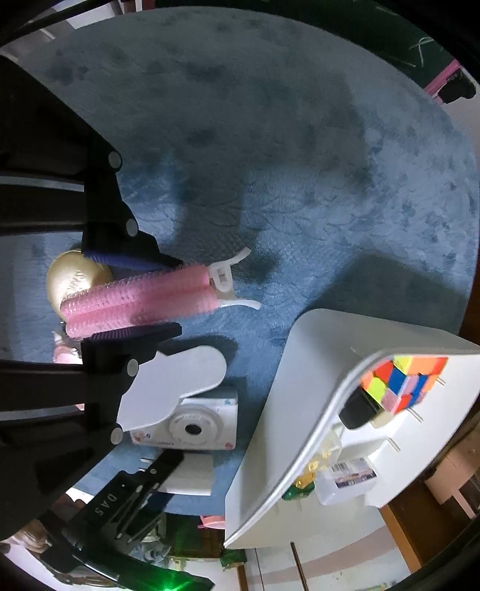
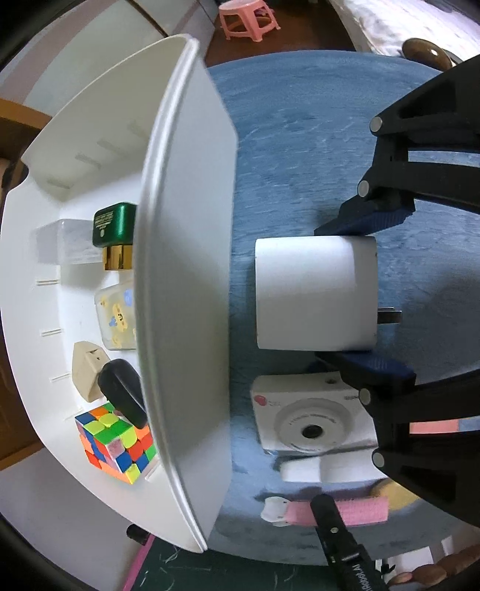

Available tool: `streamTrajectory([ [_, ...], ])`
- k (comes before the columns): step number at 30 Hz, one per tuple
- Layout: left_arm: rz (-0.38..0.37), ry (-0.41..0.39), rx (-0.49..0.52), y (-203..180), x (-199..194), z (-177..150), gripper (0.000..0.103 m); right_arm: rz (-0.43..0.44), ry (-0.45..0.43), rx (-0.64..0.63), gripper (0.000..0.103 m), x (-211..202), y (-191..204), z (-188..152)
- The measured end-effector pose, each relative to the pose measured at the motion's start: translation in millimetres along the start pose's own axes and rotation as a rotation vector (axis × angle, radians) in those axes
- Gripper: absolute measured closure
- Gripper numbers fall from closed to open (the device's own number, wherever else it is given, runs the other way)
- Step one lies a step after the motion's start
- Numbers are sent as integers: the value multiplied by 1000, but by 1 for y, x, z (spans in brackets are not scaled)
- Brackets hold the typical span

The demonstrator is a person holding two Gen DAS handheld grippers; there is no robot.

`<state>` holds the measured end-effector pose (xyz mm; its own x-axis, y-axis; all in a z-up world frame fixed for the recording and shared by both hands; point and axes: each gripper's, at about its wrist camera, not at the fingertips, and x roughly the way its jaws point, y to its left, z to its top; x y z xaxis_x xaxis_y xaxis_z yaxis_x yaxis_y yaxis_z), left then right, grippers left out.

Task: Organize rigid objects
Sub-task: 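Grasp the pink hair rollers with the left gripper while the right grasps the white charger, then carry the rollers and charger into the tray and open both grippers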

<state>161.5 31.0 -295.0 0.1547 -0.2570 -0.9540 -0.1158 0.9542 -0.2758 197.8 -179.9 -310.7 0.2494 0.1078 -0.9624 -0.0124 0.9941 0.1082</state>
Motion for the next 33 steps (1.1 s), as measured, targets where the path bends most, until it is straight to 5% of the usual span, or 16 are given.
streamTrajectory([
  [10, -37, -122, 47, -21, -71, -10, 74, 63, -60, 16, 48, -55, -12, -25],
  [22, -73, -383, 217, -88, -193, 18, 74, 127, -235, -22, 48, -174, -25, -15],
  [33, -100, -525, 319, -140, -247, 87, 74, 130, -436, -53, 48, -272, -28, 60],
])
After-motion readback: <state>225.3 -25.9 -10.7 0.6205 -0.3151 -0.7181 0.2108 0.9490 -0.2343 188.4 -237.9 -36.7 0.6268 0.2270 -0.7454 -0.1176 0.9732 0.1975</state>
